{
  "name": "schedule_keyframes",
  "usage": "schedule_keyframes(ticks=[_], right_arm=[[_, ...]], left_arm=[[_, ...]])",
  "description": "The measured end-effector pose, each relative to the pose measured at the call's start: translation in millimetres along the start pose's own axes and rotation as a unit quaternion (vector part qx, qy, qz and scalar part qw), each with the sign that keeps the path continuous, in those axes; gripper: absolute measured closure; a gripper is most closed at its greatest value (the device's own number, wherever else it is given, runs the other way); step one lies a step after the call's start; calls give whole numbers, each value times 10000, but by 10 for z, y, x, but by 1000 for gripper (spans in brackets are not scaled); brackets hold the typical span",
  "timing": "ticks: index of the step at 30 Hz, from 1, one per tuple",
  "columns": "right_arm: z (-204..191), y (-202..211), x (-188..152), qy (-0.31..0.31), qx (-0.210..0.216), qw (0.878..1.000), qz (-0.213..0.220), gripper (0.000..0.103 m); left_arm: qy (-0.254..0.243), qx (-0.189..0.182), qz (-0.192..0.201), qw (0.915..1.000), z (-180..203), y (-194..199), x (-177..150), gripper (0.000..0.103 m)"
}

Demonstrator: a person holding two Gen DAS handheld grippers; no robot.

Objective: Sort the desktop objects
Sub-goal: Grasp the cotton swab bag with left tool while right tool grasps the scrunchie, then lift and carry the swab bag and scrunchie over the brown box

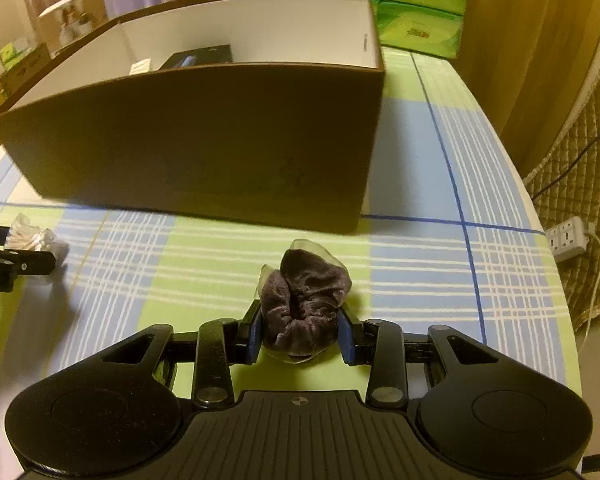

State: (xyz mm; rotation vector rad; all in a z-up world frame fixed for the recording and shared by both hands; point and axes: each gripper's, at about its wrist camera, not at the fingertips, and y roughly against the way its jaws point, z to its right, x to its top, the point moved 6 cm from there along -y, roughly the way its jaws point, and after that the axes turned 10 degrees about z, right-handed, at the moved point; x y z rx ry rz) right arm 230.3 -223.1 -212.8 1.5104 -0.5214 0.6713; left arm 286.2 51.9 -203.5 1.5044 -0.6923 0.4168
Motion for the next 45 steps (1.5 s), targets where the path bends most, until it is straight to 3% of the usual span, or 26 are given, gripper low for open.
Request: schedule_keyframes(ticks=[15, 22, 36, 45], right_arm=[[-361, 316, -284, 245, 443, 9979, -415, 74], [-535, 502, -213, 139, 851, 9953, -445, 74], [-620, 760, 742, 134, 1092, 9931, 413, 74], [-463, 545, 1292, 62, 811, 9936, 777, 74]], left_arm=[[-133, -284, 139, 9994, 99, 491, -92, 31], [-208, -492, 380, 9978, 113, 801, 42, 31], [-581, -536, 1246, 9891, -9, 1030, 903, 31], [-677, -593, 1216, 9885, 42, 708, 1370, 31]])
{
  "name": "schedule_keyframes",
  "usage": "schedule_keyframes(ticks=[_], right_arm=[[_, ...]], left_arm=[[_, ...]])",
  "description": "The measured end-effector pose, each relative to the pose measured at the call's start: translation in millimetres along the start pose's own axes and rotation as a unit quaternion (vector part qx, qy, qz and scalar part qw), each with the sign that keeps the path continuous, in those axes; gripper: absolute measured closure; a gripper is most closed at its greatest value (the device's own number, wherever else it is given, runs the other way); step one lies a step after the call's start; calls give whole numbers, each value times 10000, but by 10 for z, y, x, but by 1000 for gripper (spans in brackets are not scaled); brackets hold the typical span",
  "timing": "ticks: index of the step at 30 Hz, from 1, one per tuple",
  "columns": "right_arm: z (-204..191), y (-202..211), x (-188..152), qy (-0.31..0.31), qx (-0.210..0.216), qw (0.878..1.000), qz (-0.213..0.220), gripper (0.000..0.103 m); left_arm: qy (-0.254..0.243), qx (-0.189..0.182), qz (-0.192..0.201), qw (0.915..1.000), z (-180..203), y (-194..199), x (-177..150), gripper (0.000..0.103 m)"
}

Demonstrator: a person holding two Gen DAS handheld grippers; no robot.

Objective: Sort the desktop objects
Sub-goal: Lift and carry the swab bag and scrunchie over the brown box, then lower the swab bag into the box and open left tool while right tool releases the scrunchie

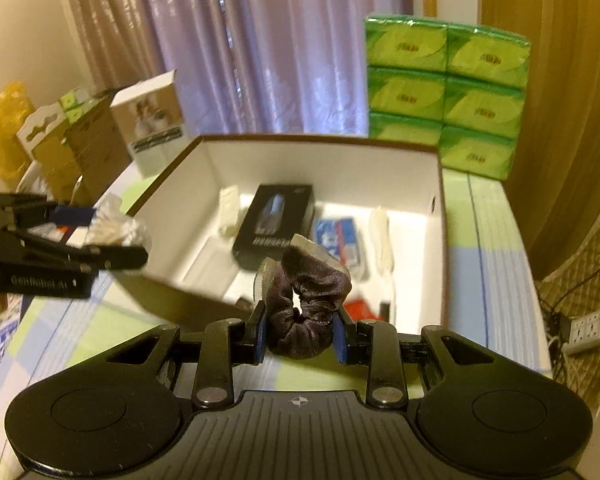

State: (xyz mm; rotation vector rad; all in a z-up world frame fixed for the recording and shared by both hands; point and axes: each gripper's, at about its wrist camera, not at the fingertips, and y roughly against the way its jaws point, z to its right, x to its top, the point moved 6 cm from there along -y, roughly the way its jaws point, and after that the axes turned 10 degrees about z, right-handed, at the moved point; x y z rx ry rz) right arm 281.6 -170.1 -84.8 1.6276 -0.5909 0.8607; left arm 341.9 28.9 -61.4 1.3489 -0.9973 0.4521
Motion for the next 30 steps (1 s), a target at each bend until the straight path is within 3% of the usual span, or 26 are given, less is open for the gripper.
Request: schedule_keyframes(ticks=[8, 22, 30], right_arm=[[229, -301, 158, -54, -247, 9996, -118, 74], [403, -663, 72, -31, -341, 9982, -483, 74], [428, -764, 39, -59, -297, 9978, -587, 74]], left_arm=[[191, -183, -231, 9994, 81, -457, 127, 31], [276, -282, -828, 9958, 214, -992, 35, 30], [255, -296, -965, 9946, 269, -1170, 6, 27]])
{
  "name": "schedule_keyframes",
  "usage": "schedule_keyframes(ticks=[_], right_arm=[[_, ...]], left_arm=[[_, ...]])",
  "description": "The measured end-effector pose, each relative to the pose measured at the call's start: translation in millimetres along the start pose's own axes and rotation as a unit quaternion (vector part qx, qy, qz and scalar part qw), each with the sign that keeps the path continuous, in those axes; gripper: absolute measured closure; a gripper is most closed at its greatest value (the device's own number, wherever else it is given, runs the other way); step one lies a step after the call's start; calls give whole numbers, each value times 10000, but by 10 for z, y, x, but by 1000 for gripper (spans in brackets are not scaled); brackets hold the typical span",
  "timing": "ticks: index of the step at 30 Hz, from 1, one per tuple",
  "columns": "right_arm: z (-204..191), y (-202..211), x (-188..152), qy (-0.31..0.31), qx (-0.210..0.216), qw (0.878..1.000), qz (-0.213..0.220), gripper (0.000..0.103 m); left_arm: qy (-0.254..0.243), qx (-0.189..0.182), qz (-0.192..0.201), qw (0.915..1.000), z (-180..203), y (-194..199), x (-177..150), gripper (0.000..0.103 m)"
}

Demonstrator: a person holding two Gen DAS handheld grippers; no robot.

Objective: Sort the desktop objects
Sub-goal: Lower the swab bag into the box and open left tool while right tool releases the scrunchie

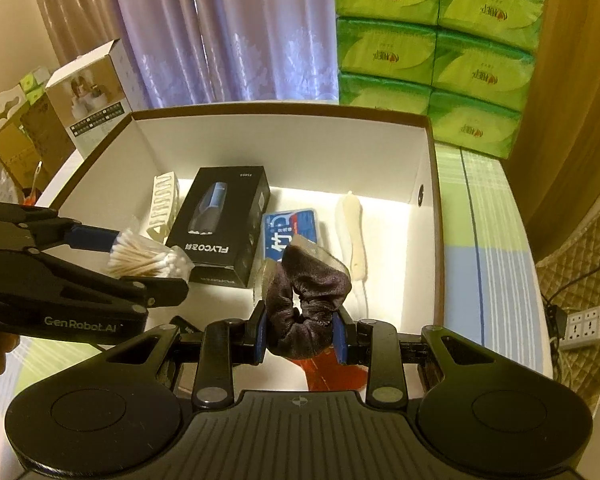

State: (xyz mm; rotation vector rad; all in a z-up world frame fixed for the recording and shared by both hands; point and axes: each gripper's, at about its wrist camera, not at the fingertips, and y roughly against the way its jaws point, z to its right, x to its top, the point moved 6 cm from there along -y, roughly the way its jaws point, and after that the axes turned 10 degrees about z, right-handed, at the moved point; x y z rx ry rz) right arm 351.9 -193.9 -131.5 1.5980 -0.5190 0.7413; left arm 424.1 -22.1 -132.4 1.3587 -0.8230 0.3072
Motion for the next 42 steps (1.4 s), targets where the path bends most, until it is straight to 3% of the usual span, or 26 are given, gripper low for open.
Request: schedule_keyframes(ticks=[22, 38, 39, 42], right_arm=[[-67, -90, -3, 32, 117, 9999, -81, 74], [-351, -262, 2, 204, 424, 9988, -147, 74], [-377, -271, 10, 238, 477, 9985, -107, 69], [-391, -277, 36, 328, 264, 9990, 125, 41]], left_arm=[[158, 126, 3, 9998, -224, -15, 9, 22], [228, 293, 31, 9993, -412, 60, 5, 22], [236, 305, 35, 9992, -422, 62, 7, 21], [257, 314, 39, 9992, -444, 70, 10, 20]])
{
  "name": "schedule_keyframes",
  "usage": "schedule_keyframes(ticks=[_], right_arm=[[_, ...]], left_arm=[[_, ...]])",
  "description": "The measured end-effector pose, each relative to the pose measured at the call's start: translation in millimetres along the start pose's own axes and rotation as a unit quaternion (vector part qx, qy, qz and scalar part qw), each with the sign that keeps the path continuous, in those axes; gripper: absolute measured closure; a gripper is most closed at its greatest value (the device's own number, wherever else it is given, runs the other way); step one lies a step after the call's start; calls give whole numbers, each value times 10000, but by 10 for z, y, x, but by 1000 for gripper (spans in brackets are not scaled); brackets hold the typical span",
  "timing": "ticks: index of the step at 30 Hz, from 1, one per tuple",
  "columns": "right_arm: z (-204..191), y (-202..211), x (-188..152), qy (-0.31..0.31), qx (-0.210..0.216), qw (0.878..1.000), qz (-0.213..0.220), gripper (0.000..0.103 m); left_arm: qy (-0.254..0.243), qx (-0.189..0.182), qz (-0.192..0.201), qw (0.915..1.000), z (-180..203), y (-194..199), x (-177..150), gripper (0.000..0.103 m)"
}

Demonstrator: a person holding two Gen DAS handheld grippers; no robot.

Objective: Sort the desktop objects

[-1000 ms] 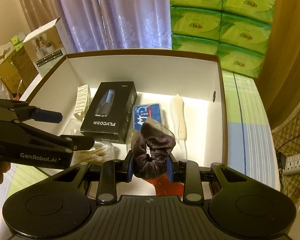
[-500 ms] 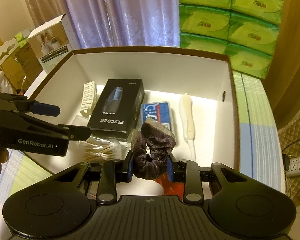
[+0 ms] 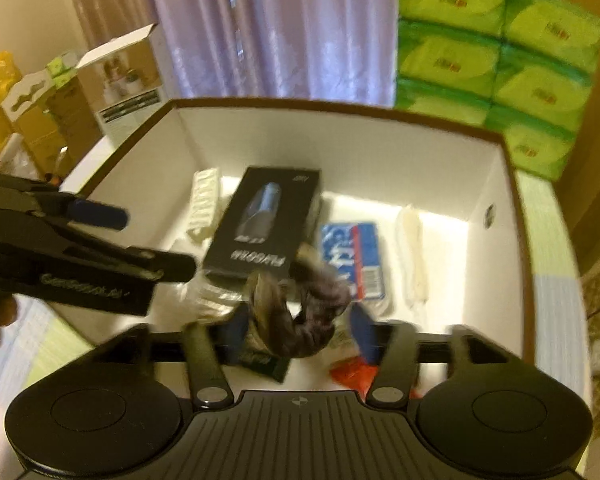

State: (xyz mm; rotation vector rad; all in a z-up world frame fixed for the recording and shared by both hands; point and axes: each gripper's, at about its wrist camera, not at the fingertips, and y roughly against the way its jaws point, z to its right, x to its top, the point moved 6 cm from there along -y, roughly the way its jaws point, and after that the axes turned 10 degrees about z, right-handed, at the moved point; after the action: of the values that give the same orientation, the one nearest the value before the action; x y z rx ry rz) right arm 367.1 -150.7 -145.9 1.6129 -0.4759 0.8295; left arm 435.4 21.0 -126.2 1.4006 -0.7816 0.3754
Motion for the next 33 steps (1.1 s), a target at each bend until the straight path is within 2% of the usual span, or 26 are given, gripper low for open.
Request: schedule_keyframes(ticks=[5, 10, 16, 22, 33], right_arm=[[-5, 23, -32, -14, 93, 10000, -26, 33], [7, 107, -56, -69, 46, 10000, 18, 14], [29, 231, -40, -140, -18, 9999, 98, 2], [31, 343, -52, -198, -80, 9997, 88, 2], [26, 640, -119, -469, -282, 9982, 236, 2]], left_arm=[[12, 31, 6, 10000, -36, 31, -18, 16], [109, 49, 29, 9999, -78, 90, -30, 14], [66, 151, 142, 9998, -90, 210, -8, 8], [75, 227, 271, 9993, -90, 343, 18, 3], [24, 416, 646, 9970, -87, 705, 13, 3]])
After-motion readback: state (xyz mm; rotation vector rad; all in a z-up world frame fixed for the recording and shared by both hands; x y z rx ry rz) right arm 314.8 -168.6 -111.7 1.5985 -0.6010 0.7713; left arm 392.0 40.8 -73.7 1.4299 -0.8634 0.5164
